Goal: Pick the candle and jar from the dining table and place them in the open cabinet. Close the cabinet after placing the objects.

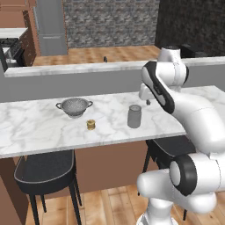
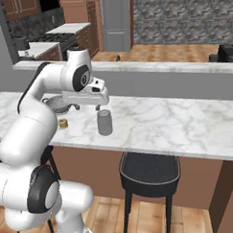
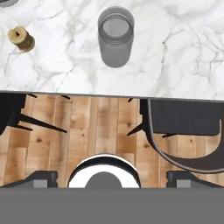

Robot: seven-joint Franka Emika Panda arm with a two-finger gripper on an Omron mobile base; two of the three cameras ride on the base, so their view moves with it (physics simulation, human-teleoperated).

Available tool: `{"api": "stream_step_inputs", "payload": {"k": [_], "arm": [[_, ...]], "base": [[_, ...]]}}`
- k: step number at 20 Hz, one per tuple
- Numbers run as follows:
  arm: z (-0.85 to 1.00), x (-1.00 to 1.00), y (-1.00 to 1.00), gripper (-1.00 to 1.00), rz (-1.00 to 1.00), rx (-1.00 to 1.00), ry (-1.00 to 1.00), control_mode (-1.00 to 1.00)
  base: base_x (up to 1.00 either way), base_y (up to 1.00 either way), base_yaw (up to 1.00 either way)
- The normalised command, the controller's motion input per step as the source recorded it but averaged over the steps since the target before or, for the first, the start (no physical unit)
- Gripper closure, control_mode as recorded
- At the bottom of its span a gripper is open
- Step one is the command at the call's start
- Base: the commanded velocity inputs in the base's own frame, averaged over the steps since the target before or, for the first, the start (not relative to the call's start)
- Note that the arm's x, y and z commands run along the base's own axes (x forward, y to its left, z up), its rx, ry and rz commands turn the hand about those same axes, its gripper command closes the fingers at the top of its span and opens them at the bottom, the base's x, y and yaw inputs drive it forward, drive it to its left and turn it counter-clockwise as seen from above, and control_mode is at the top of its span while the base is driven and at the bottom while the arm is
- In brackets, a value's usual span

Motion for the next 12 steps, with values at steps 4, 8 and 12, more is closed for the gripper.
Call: {"api": "stream_step_inputs", "payload": {"k": [4, 8, 12], "arm": [[-0.18, 0.37, -0.12, -1.0, 0.0, 0.0, 0.0, -1.0], [-0.19, 0.38, -0.1, -1.0, 0.0, 0.0, 0.0, -1.0], [-0.24, 0.32, -0.06, -1.0, 0.0, 0.0, 0.0, -1.0]], "base": [[0.0, 0.0, 0.0], [0.0, 0.0, 0.0], [0.0, 0.0, 0.0]]}}
